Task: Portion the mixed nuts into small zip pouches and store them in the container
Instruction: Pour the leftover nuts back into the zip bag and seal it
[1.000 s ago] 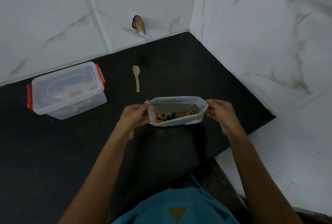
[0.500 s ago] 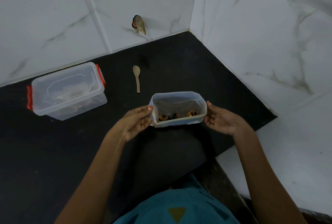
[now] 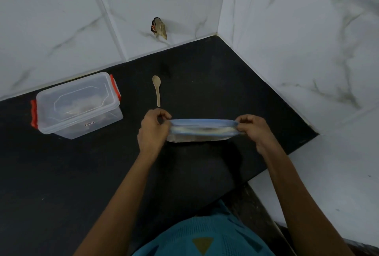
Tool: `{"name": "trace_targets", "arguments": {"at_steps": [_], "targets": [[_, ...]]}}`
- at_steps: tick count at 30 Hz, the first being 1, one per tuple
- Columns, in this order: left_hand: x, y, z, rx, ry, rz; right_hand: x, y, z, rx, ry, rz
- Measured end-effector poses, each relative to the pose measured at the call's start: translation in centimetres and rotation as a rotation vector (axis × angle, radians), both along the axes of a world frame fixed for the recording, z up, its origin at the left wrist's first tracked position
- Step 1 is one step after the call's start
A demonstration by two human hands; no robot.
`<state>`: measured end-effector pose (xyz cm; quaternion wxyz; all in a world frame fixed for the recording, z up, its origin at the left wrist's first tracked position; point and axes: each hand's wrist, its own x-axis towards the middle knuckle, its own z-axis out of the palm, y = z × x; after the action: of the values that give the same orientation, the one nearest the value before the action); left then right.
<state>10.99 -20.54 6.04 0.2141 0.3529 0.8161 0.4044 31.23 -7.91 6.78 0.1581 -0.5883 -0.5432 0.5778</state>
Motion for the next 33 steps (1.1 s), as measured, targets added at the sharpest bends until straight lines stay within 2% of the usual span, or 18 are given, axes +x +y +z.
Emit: {"name": "trace_targets", "arguments": {"at_steps": [3, 5, 9, 17, 21, 24, 27, 30, 33], "targets": [[0.7, 0.0, 0.1, 0.013, 0.203, 0.025, -0.4, -0.1, -0.5, 0.241, -0.132, 0.028], [0.5, 0.0, 0.1, 0.004, 0.157, 0.010, -0.4, 0.0, -0.6, 0.310, -0.190, 0.022], [-0.3, -0.1, 0.4, -0.030, 0.022, -0.041, -0.3, 0.1, -0.4, 0.257, -0.200, 0.072], [-0.4, 0.4, 0.8, -0.121, 0.130, -0.099, -0.5, 0.4, 0.3, 0.218, -0.180, 0.105], [-0.7, 0.9, 1.2, -0.121, -0.115, -0.135, -0.6, 0.5, 0.6, 0.215, -0.192, 0.093], [-0.9, 0.9, 1.1, -0.109, -0.323, -0.042, -0.4, 0.4, 0.8, 0.249, -0.196, 0.091], [-0.7, 0.8, 0.8, -0.107, -0.420, 0.057, -0.4, 0.1, 1.0, 0.265, -0.182, 0.061], [-0.5, 0.8, 0.9, -0.058, -0.583, 0.117, -0.3, -0.1, 1.5, 0.108, -0.060, 0.003], [-0.6, 0.7, 1.4, -0.061, -0.812, 0.101, 0.1, -0.2, 2.2, -0.169, 0.195, -0.063]]}}
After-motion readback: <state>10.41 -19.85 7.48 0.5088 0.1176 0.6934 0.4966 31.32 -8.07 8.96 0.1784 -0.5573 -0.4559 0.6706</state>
